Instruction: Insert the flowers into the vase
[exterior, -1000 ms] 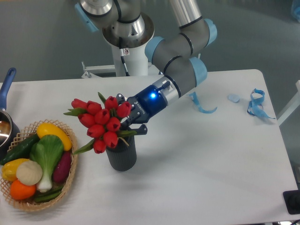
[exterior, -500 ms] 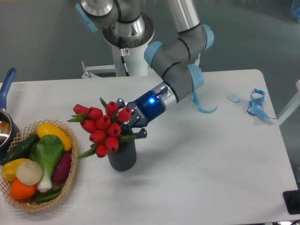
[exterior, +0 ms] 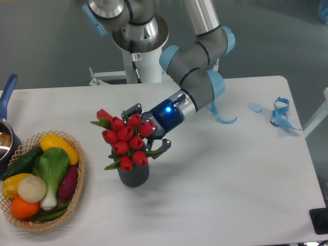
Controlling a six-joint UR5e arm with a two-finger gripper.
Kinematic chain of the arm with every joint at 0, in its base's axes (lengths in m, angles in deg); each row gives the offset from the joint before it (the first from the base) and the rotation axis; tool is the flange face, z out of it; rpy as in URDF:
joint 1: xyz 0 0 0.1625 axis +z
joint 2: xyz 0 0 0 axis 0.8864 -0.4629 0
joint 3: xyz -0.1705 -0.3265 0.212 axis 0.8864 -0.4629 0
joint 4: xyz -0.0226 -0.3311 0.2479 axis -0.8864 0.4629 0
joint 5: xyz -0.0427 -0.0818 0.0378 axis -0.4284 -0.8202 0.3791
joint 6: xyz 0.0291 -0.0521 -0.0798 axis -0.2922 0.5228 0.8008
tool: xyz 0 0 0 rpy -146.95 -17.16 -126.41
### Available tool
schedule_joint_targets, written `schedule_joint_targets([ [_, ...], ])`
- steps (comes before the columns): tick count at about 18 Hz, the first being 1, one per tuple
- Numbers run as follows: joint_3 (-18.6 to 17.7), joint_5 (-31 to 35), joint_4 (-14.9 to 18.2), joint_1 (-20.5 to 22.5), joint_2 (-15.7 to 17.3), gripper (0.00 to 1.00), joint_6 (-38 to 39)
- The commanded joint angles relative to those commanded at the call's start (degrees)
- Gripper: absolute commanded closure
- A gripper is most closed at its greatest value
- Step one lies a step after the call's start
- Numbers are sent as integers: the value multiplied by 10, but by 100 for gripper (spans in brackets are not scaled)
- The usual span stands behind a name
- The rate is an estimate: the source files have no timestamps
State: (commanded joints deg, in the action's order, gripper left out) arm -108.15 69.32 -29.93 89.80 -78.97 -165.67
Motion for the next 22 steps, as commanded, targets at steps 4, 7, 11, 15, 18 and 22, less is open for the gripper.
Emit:
schedule_joint_targets([
  [4,5,41,1,4,17,0,-3],
  [7,-1,76,2,19,44,0,-3],
  [11,-22,150,3,34,91,0,-3],
  [15,-26,178,3,75,157,0,-2],
  [18,6,336,4,111,212,0,-3],
  [22,59,440,13,122,230,0,4],
])
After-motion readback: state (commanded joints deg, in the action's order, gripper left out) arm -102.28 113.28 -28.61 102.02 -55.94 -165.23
